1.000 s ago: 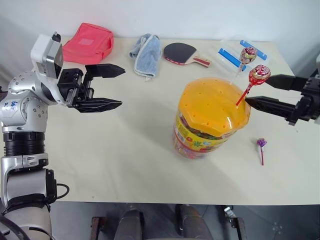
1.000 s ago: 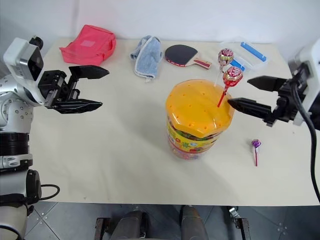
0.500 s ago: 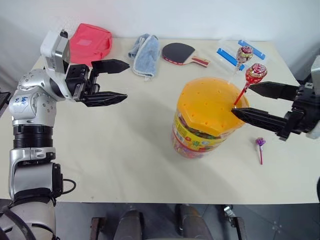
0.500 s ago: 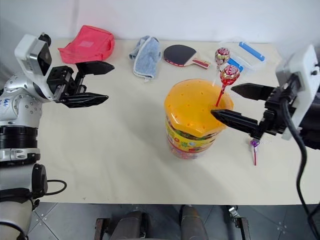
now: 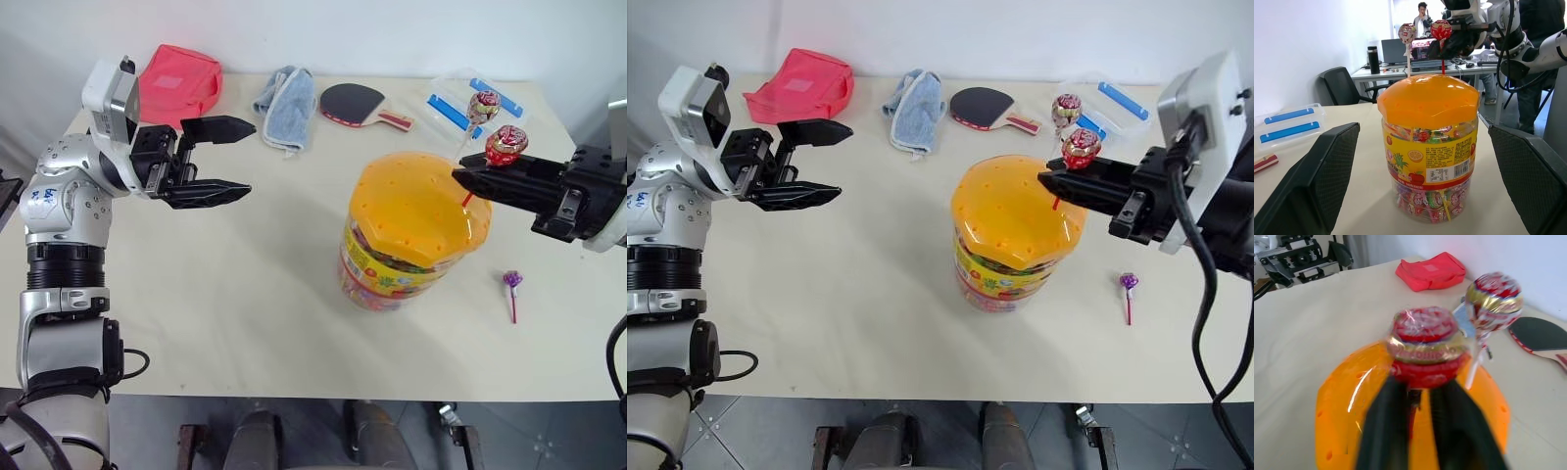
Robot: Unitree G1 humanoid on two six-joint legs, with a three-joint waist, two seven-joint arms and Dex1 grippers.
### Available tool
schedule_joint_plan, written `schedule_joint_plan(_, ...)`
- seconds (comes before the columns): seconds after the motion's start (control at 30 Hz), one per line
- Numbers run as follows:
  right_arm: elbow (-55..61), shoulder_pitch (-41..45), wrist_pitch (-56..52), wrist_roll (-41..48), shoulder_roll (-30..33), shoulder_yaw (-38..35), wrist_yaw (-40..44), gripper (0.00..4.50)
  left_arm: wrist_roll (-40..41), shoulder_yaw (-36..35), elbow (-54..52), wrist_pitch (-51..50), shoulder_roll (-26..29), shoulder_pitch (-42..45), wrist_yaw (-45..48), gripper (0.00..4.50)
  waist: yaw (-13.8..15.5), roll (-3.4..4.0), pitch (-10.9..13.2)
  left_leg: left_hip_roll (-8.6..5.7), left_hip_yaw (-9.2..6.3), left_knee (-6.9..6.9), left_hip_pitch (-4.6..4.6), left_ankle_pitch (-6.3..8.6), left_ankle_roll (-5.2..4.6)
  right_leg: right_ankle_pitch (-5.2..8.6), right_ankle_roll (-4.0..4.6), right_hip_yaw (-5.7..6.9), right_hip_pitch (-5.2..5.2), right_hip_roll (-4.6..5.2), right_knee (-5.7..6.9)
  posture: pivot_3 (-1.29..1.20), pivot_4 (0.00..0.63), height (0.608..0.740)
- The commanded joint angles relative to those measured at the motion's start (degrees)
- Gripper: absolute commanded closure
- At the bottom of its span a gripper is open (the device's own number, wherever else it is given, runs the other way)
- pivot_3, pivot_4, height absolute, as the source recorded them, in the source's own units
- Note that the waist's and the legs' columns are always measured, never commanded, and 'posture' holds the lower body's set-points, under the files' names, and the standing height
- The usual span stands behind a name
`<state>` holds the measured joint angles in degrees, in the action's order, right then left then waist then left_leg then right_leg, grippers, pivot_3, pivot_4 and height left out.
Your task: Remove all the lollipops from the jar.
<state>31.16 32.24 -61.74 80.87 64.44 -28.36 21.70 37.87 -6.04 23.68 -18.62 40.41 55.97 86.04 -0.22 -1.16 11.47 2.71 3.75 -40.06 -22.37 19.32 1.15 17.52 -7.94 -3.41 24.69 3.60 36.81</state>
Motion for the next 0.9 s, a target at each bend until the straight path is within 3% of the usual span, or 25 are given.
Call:
schedule_joint_plan(0.03,-0.3,1.6,2.0,1.0,1.9,-1.0,0.0,4.47,0.2,-1.0,-0.7,0.7,0.9,0.8,4.8,0.0,0.0,0.0,0.0,0.0,-0.01,0.0,0.0,0.0,0.0,0.0,0.0,0.0,0.0,-0.01,0.0,0.0,0.15,0.74)
schedule_joint_plan(0.33,-5.0,4.4,1.5,3.3,8.3,-7.0,2.1,4.47,0.1,-0.8,0.2,1.1,0.5,1.4,5.1,0.0,0.0,0.0,0.0,0.0,0.0,0.01,0.0,0.01,-0.01,0.0,0.0,0.0,0.0,0.0,-0.01,0.0,0.15,0.74)
schedule_joint_plan(0.53,-10.3,1.8,0.0,-2.0,12.8,-13.9,5.9,4.47,0.0,-0.5,1.0,1.5,0.3,1.6,5.5,0.0,0.0,0.0,0.0,0.01,0.01,0.03,-0.01,0.03,-0.05,0.0,0.0,0.0,0.0,0.0,-0.07,0.0,0.15,0.74)
schedule_joint_plan(0.7,-18.1,-11.5,1.1,-17.7,10.6,-20.8,11.2,4.47,0.1,-0.4,0.8,1.6,-0.1,1.4,5.2,0.0,0.3,-0.05,0.0,-0.01,0.01,0.01,-0.01,0.06,-0.11,0.0,0.0,0.02,-0.08,0.0,-0.14,0.0,0.15,0.74)
schedule_joint_plan(0.8,-22.7,-22.3,5.4,-28.8,8.4,-17.0,12.6,4.47,0.2,-0.4,0.4,1.7,-0.3,0.7,4.9,0.0,0.2,-0.17,-0.1,-0.02,0.05,0.01,0.0,0.08,-0.14,-0.01,-0.02,0.0,-0.12,0.0,-0.25,0.0,0.15,0.74)
schedule_joint_plan(0.9,-29.5,-25.7,11.5,-38.5,5.9,-7.1,11.1,4.47,0.8,-0.5,-1.2,1.0,-0.4,-0.2,4.2,0.0,0.0,-0.15,-0.1,-0.04,0.11,0.0,0.01,0.07,-0.13,-0.03,-0.05,-0.05,-0.09,0.0,-0.22,0.0,0.15,0.74)
